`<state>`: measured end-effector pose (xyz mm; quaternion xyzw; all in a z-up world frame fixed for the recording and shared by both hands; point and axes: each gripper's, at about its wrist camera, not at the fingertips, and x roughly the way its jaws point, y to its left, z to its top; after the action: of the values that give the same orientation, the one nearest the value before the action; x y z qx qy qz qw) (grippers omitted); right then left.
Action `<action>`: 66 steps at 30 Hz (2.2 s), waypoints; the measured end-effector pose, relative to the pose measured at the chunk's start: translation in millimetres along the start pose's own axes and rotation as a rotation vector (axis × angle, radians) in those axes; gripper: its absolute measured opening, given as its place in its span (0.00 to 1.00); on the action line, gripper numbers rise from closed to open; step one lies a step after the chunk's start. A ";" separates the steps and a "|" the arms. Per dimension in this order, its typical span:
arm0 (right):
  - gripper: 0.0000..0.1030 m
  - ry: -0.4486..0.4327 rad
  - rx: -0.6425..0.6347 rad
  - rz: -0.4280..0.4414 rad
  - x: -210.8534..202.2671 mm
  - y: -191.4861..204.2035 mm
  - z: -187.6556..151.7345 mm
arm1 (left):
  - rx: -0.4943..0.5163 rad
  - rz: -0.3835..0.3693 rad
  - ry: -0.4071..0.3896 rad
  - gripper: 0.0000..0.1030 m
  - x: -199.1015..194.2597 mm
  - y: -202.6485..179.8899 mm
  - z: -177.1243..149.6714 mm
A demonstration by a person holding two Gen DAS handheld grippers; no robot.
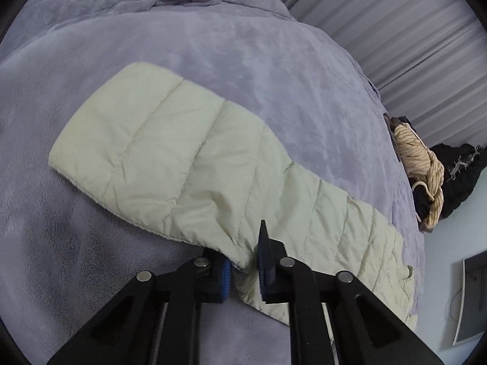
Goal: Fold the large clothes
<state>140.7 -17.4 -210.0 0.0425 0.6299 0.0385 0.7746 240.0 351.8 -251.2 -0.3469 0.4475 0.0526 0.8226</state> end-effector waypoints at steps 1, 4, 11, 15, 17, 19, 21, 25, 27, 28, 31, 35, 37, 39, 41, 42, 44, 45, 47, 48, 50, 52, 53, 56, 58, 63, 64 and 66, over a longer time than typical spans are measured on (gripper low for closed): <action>1.00 -0.005 0.005 0.004 -0.2 -1.5 -1.8 | 0.033 -0.007 -0.009 0.07 -3.6 -7.7 1.4; 1.00 -0.015 0.037 0.013 -1.3 -10.7 -6.0 | 0.132 -0.056 -0.055 0.07 -19.8 -40.8 5.1; 1.00 -0.080 0.119 0.014 -21.1 -52.8 -7.4 | 0.394 -0.225 -0.112 0.07 -63.2 -155.1 -19.5; 1.00 -0.128 0.179 -0.003 -37.5 -91.4 -3.2 | 0.565 -0.313 -0.063 0.07 -51.8 -242.5 -59.2; 1.00 -0.152 0.216 -0.010 -45.3 -113.6 -5.7 | 0.657 -0.312 -0.025 0.07 -33.4 -283.1 -87.9; 1.00 -0.170 0.251 -0.021 -51.2 -137.6 -9.0 | 0.737 -0.291 0.049 0.07 -6.1 -321.2 -121.8; 1.00 -0.182 0.282 -0.040 -55.8 -163.6 -13.3 | 0.803 -0.257 0.129 0.07 23.4 -347.7 -156.5; 1.00 -0.189 0.342 -0.072 -56.5 -214.3 -19.2 | 0.976 -0.116 0.236 0.07 73.4 -365.0 -226.9; 1.00 -0.183 0.365 -0.080 -53.5 -234.2 -20.8 | 1.038 -0.047 0.276 0.07 92.8 -364.8 -249.2; 1.00 -0.178 0.375 -0.080 -51.6 -243.0 -21.6 | 1.061 -0.015 0.292 0.07 99.8 -363.6 -257.3; 1.00 -0.166 0.399 -0.078 -44.6 -266.0 -23.9 | 1.078 0.024 0.299 0.08 106.4 -346.7 -266.2; 1.00 -0.159 0.410 -0.079 -41.0 -283.3 -28.2 | 1.061 0.017 0.277 0.96 102.0 -342.7 -262.0; 1.00 -0.159 0.411 -0.078 -40.4 -287.0 -27.2 | 1.069 0.047 0.214 1.00 96.3 -343.0 -261.4; 1.00 -0.165 0.404 -0.078 -41.0 -287.7 -24.7 | 1.091 0.061 0.210 1.00 93.3 -345.3 -260.9; 1.00 -0.168 0.391 -0.079 -41.7 -285.9 -19.4 | 1.077 0.068 0.204 1.00 86.4 -345.6 -254.6; 1.00 -0.170 0.381 -0.081 -42.2 -284.0 -16.1 | 1.068 0.066 0.186 1.00 80.0 -344.6 -250.7; 1.00 -0.177 0.352 -0.086 -44.4 -278.5 -7.2 | 1.035 0.056 0.136 1.00 59.5 -337.9 -239.7; 1.00 -0.182 0.335 -0.085 -45.4 -275.0 -0.5 | 1.013 0.057 0.115 1.00 51.0 -332.4 -232.4; 1.00 -0.200 0.285 -0.085 -47.7 -263.9 13.0 | 0.952 0.093 0.072 1.00 35.0 -315.0 -213.5; 1.00 -0.211 0.250 -0.087 -48.7 -254.9 21.9 | 0.916 0.130 0.053 1.00 29.3 -302.2 -202.2; 1.00 -0.239 0.161 -0.088 -50.5 -230.6 41.4 | 0.840 0.199 0.037 1.00 24.9 -275.4 -180.7; 1.00 -0.263 0.047 -0.099 -47.1 -199.2 64.1 | 0.782 0.266 0.046 1.00 28.2 -248.5 -165.9; 1.00 -0.275 -0.016 -0.108 -43.1 -181.7 75.4 | 0.768 0.308 0.061 1.00 32.8 -236.7 -161.1; 1.00 -0.291 -0.189 -0.154 -21.2 -131.1 103.0 | 0.727 0.408 0.112 1.00 48.0 -207.9 -154.9; 1.00 -0.286 -0.289 -0.194 -1.4 -102.6 117.1 | 0.712 0.431 0.130 1.00 55.7 -195.4 -157.6; 1.00 -0.278 -0.416 -0.323 45.0 -65.3 141.5 | 0.732 0.464 0.120 1.00 82.5 -194.6 -155.4; 1.00 -0.275 -0.426 -0.359 53.5 -61.8 145.7 | 0.720 0.471 0.103 1.00 84.7 -193.8 -151.9; 0.98 -0.270 -0.430 -0.427 68.0 -59.1 153.0 | 0.672 0.490 0.084 1.00 89.4 -191.8 -143.4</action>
<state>304.7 -71.1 -251.8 -0.2505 0.4936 0.0015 0.8328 268.9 98.6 -271.2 0.0559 0.5422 0.0838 0.8342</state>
